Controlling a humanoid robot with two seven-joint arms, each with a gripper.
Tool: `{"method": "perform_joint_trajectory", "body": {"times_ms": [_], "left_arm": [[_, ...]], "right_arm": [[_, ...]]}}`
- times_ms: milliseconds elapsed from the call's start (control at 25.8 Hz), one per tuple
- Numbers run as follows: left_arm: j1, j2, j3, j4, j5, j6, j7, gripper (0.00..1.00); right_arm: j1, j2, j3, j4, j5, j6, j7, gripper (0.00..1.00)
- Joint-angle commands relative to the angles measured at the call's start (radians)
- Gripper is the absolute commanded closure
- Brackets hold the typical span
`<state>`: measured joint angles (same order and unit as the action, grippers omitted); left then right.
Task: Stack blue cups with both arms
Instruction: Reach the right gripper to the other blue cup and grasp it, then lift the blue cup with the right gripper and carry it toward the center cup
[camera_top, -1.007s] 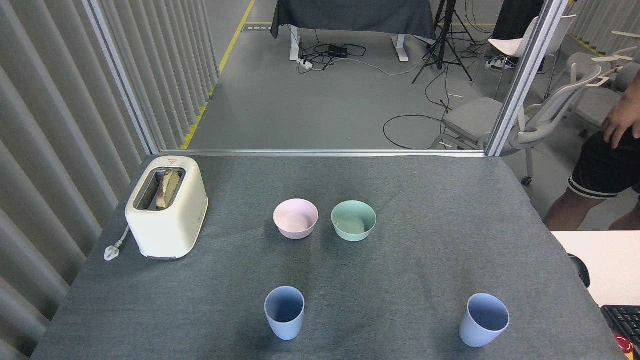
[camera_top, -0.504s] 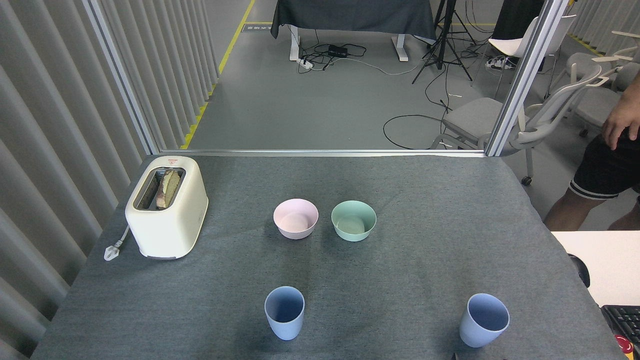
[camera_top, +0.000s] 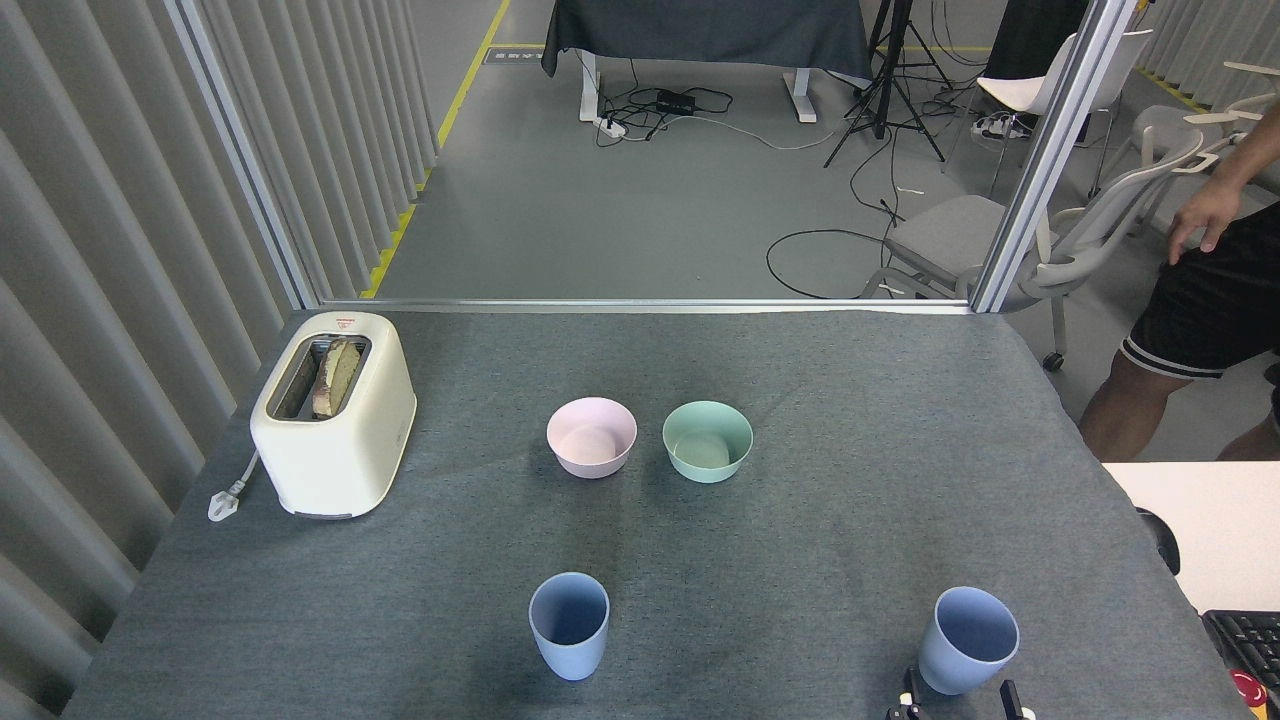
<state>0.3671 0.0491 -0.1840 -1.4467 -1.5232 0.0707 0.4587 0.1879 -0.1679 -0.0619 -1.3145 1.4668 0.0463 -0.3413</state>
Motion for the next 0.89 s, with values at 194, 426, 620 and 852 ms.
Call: {"method": "perform_joint_trajectory", "body": {"times_ms": [194, 426, 620, 852], "left_arm": [[-0.001, 0.000, 0.000, 0.002, 0.000, 0.000, 0.000, 0.00], [0.001, 0.000, 0.000, 0.002, 0.000, 0.000, 0.000, 0.00], [-0.001, 0.000, 0.000, 0.003, 0.000, 0.000, 0.000, 0.00], [0.001, 0.000, 0.000, 0.003, 0.000, 0.000, 0.000, 0.00]], "right_arm": [[-0.018, -0.016, -0.001, 0.004, -0.003, 0.020, -0.001, 0.00], [-0.073, -0.022, -0.001, 0.058, -0.002, 0.029, 0.007, 0.00], [-0.087, -0.024, -0.001, 0.064, -0.002, 0.027, 0.010, 0.00], [-0.087, -0.022, 0.001, 0.067, 0.007, 0.033, 0.021, 0.24]]}}
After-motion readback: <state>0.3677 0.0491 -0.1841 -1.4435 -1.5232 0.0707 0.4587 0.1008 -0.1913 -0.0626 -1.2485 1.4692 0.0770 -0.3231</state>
